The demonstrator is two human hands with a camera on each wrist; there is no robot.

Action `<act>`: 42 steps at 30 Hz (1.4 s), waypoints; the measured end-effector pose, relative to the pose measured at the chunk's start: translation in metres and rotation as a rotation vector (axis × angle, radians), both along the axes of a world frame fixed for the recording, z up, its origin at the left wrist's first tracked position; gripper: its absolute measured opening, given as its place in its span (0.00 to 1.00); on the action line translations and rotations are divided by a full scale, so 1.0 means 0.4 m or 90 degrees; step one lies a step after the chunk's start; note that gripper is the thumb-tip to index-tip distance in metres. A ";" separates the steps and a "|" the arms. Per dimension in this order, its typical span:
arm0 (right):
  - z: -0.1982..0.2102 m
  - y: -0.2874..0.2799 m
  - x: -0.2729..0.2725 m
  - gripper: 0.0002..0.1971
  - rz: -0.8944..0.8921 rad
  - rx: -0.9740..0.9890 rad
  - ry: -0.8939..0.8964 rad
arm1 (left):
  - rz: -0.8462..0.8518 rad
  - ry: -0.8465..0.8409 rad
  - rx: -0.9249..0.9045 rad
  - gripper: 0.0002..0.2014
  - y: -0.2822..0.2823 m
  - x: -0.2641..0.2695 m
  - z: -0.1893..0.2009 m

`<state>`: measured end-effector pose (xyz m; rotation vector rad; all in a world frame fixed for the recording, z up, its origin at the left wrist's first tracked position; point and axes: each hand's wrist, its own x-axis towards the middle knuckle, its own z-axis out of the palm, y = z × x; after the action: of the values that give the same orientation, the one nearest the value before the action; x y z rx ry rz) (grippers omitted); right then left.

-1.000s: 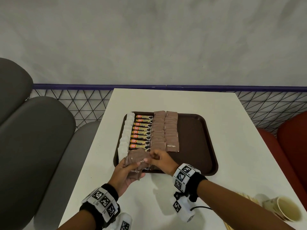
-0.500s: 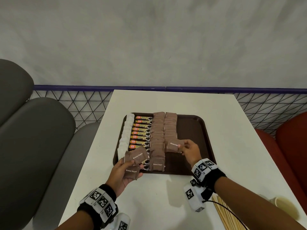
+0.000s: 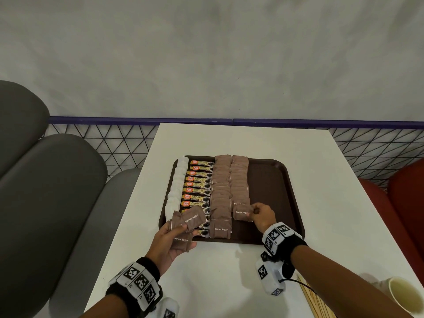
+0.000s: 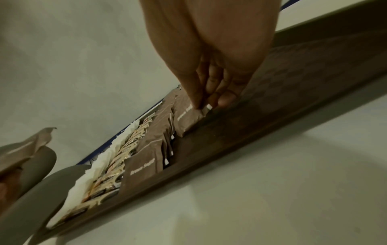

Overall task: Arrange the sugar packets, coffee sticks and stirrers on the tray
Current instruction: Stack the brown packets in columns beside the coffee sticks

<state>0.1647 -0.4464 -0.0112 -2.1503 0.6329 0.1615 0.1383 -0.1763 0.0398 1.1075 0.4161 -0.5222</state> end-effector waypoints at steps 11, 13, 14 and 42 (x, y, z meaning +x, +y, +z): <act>-0.013 0.030 0.026 0.09 -0.038 -0.055 0.012 | 0.008 0.025 -0.005 0.14 0.004 0.011 -0.010; -0.016 0.032 0.028 0.09 -0.041 -0.062 0.002 | 0.008 0.028 -0.006 0.14 0.003 0.013 -0.011; -0.017 0.033 0.029 0.09 -0.043 -0.065 -0.001 | 0.008 0.029 -0.007 0.14 0.002 0.014 -0.012; 0.079 0.215 -0.036 0.07 0.213 0.362 -0.130 | -0.027 -0.063 0.028 0.10 -0.032 -0.005 0.006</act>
<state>0.1503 -0.3605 0.0203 -1.6727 0.0810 0.2629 0.1365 -0.1890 0.0424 1.1812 0.3206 -0.4951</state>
